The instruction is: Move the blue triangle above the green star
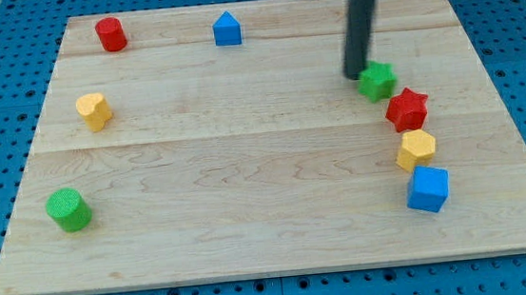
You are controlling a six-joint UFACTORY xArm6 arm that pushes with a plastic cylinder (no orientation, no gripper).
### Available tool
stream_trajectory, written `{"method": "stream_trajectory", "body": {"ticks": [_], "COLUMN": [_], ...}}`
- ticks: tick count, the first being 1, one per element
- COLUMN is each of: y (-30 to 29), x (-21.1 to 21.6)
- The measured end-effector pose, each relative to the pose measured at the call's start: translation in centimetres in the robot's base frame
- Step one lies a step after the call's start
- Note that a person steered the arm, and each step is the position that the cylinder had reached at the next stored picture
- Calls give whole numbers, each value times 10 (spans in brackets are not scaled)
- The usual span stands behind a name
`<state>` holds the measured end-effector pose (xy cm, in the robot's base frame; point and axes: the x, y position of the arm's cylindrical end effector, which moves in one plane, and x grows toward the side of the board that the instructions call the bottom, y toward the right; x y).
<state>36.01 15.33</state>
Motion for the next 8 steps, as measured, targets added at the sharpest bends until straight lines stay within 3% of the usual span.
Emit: {"method": "stream_trajectory", "body": {"ticks": [1, 3, 5, 6, 7, 8], "y": [-1, -1, -24, -101, -225, -246], "x": [-7, -101, -106, -68, -46, -110]}}
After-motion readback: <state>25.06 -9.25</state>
